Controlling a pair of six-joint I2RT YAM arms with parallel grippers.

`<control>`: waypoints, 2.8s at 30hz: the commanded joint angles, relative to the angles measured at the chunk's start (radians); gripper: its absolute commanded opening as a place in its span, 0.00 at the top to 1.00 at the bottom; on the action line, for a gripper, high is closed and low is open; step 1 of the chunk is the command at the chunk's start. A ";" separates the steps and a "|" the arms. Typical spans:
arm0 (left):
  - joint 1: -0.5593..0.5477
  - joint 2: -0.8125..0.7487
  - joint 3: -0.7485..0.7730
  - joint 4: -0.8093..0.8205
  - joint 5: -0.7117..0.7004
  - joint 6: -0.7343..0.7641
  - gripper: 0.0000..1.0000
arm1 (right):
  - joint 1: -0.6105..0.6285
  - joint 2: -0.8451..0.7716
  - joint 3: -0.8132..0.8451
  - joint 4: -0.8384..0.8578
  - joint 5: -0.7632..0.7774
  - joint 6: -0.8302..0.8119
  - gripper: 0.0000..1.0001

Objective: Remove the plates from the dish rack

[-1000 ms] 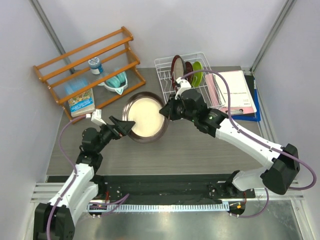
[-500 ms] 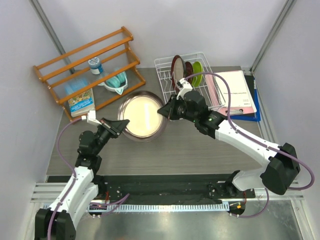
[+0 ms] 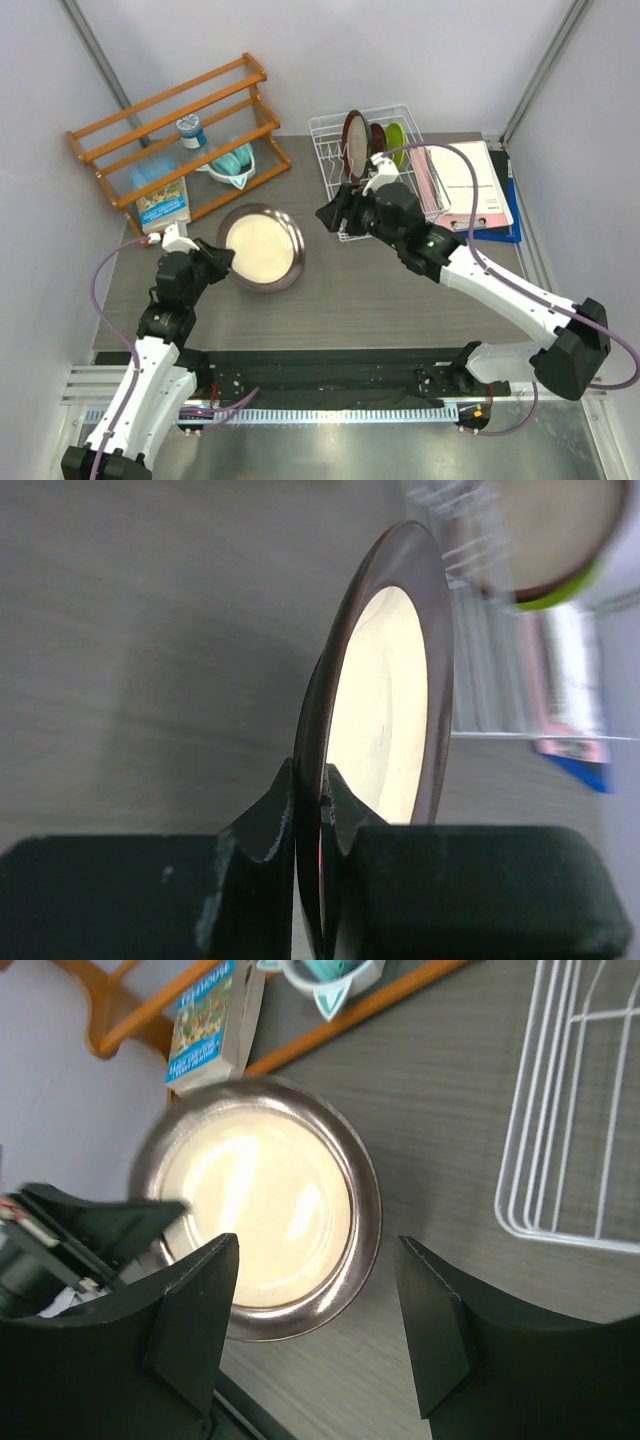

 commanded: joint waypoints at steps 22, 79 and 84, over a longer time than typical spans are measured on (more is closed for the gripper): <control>0.007 0.275 0.001 0.034 -0.264 0.077 0.80 | -0.261 0.086 0.158 -0.092 0.197 -0.177 0.28; -0.002 0.304 0.102 -0.041 -0.353 0.142 0.15 | -0.333 1.108 1.222 -0.294 0.553 -0.639 0.68; -0.002 0.305 0.116 -0.046 -0.338 0.142 0.14 | -0.293 1.105 1.210 -0.236 0.697 -0.697 0.81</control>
